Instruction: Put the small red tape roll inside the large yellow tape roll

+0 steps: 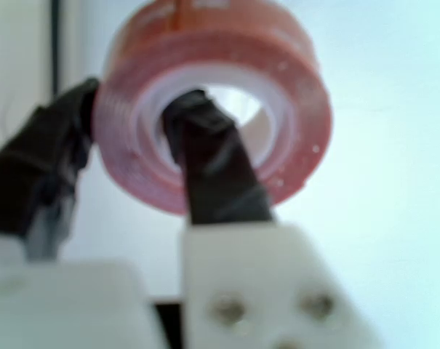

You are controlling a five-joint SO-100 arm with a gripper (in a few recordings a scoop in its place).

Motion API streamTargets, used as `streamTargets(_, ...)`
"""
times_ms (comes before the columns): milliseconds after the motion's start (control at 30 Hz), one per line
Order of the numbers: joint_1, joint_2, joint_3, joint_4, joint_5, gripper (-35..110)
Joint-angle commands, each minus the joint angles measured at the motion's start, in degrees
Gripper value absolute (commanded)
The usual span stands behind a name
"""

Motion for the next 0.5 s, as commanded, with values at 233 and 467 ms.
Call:
streamTargets(233, -2.5, -5.5, 0.8, -13.9, -0.9, 0)
streamTargets(467, -4.0, -10.8, 4.1, -17.8, 0.6, 0)
